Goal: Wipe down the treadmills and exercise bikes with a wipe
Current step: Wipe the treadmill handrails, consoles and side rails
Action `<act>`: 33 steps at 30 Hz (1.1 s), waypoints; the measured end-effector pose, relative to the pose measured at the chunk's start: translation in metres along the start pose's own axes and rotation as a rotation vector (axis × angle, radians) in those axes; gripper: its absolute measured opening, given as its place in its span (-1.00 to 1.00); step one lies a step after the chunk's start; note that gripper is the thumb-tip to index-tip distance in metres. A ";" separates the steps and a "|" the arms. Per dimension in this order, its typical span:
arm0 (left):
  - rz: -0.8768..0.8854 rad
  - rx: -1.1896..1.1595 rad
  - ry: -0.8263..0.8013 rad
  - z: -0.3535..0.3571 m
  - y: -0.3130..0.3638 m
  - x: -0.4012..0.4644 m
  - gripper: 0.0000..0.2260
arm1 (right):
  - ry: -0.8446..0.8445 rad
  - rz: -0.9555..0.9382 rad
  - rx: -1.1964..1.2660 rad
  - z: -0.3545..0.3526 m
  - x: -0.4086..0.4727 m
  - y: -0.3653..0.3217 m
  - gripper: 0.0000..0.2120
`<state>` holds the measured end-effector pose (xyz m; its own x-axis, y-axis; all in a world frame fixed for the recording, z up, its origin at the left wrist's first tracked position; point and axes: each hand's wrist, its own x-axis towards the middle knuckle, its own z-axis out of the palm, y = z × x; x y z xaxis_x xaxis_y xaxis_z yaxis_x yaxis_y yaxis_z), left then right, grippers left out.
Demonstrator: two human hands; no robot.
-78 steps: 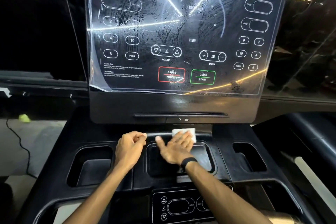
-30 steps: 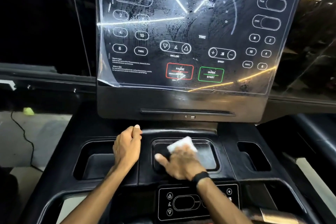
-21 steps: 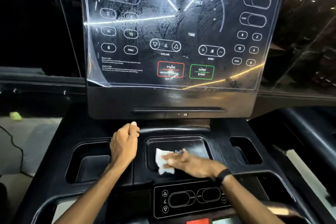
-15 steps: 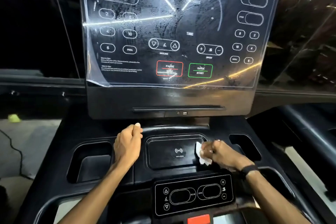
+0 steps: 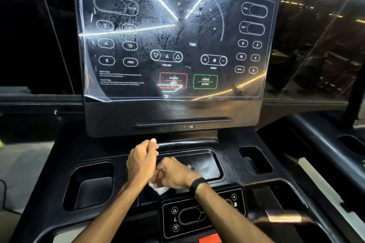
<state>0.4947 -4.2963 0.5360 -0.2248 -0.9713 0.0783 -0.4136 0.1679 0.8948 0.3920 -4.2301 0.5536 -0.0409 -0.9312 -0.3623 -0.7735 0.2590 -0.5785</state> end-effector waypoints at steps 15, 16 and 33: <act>0.020 -0.018 -0.144 0.032 0.022 -0.011 -0.74 | 0.700 0.238 0.563 -0.085 -0.067 0.120 -0.71; 0.018 -0.029 -0.166 0.036 0.025 -0.012 -0.75 | 0.708 0.240 0.589 -0.087 -0.070 0.126 -0.73; -0.048 -0.412 -0.440 0.054 0.101 -0.016 -0.82 | 0.493 -0.147 0.737 -0.105 -0.057 0.084 -0.83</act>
<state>0.4092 -4.2544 0.6014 -0.5947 -0.8003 -0.0768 -0.0766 -0.0387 0.9963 0.2630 -4.1823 0.6029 -0.3721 -0.9282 0.0092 -0.1974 0.0694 -0.9779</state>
